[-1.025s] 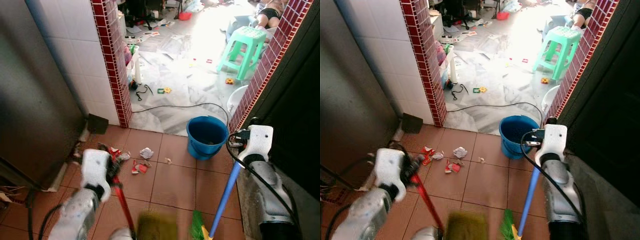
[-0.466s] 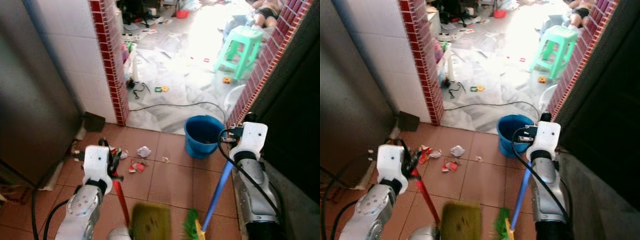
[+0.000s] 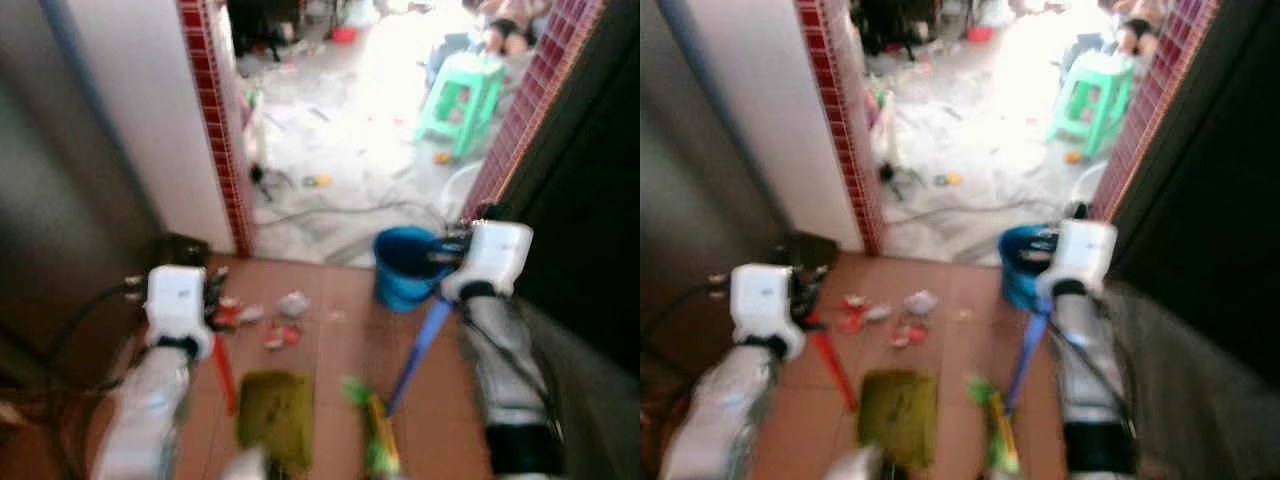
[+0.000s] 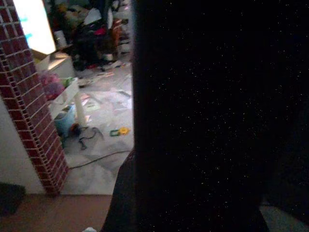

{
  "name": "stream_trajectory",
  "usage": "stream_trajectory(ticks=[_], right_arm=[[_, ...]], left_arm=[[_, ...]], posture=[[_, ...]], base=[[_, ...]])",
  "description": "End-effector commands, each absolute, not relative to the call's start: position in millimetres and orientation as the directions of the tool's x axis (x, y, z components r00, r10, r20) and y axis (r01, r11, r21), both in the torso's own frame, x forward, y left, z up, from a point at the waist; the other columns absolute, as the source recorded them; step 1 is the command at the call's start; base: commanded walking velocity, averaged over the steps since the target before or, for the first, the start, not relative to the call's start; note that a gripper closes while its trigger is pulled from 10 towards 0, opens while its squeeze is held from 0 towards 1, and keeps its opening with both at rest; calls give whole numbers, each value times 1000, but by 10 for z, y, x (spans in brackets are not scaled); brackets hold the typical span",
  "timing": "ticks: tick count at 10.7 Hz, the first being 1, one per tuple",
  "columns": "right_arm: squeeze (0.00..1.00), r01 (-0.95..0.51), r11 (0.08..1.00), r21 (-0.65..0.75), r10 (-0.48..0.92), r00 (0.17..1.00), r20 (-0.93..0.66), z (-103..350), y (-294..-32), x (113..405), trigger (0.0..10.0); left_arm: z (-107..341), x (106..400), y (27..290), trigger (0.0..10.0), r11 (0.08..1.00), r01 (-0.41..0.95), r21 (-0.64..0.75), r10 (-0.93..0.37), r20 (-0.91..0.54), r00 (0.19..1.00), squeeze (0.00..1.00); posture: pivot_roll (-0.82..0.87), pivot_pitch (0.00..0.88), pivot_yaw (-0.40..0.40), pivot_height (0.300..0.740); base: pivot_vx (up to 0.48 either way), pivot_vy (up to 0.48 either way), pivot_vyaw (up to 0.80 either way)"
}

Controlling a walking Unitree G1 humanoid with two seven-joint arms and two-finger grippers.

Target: Sweep floor

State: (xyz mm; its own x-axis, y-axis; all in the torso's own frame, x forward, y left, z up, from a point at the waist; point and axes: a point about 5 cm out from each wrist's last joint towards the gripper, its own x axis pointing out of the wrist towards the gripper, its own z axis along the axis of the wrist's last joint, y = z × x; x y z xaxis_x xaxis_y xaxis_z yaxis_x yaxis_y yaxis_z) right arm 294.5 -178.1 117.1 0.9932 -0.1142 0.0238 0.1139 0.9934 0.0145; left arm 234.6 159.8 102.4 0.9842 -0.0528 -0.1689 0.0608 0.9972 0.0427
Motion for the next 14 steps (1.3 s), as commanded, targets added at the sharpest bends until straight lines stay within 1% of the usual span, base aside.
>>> stream_trajectory(ticks=[1, 4, 5, 6, 7, 8, 9, 12, 13, 14], right_arm=[[0, 107, 994, 9, -107, 992, 63, 1246, -1751, 2955, 10000], [0, 110, 994, -5, -109, 989, 99, 1322, -1712, 3030, 10000], [0, 127, 992, -20, -124, 987, 101, 1332, -1729, 3055, 10000], [0, 114, 993, -30, -111, 988, 109, 1336, -1732, 3048, 10000], [0, 108, 994, -32, -104, 988, 116, 1335, -1721, 3033, 10000], [0, 103, 994, -29, -99, 989, 110, 1318, -1698, 3025, 10000], [0, 100, 995, -25, -97, 989, 109, 1312, -1690, 3031, 10000], [0, 91, 995, -34, -86, 989, 120, 1324, -1679, 3042, 10000], [0, 90, 995, -31, -86, 989, 122, 1329, -1675, 3050, 10000], [0, 90, 995, -30, -86, 988, 127, 1341, -1669, 3065, 10000]], left_arm=[[1127, 2389, 1587, 10000, 998, 62, 26, -59, -120, 991, 0], [1159, 2490, 1584, 10000, 999, 33, 34, -29, -99, 995, 0], [1184, 2498, 1597, 10000, 998, 23, 50, -19, -81, 997, 0], [1199, 2476, 1621, 10000, 999, 7, 50, -3, -64, 998, 0], [1192, 2459, 1627, 10000, 1000, 12, 22, -10, -69, 998, 0], [1233, 2468, 1632, 10000, 1000, 4, -12, -5, -43, 999, 0], [1245, 2481, 1634, 10000, 1000, 1, -11, -1, -36, 999, 0], [1271, 2489, 1636, 10000, 1000, -3, -19, 3, -21, 1000, 0], [1269, 2484, 1631, 10000, 1000, -5, -22, 4, -20, 1000, 0], [1268, 2480, 1624, 10000, 1000, -5, -24, 5, -19, 1000, 0]], posture=[[-20, 0, -10, 740], [-24, 0, -5, 740], [-22, 0, -2, 740], [-22, 0, 0, 740], [-23, 0, 0, 740], [-23, 0, -1, 740], [-23, 0, -3, 740], [-21, 0, -2, 740], [-21, 0, -1, 740], [-20, 0, 0, 740]], base=[[0, 480, 0], [0, 480, 0], [0, 0, 0], [0, 0, 0], [0, 0, 488], [0, 0, 644], [0, 0, 638], [302, 0, 629], [368, 0, 450], [398, 0, 0]])
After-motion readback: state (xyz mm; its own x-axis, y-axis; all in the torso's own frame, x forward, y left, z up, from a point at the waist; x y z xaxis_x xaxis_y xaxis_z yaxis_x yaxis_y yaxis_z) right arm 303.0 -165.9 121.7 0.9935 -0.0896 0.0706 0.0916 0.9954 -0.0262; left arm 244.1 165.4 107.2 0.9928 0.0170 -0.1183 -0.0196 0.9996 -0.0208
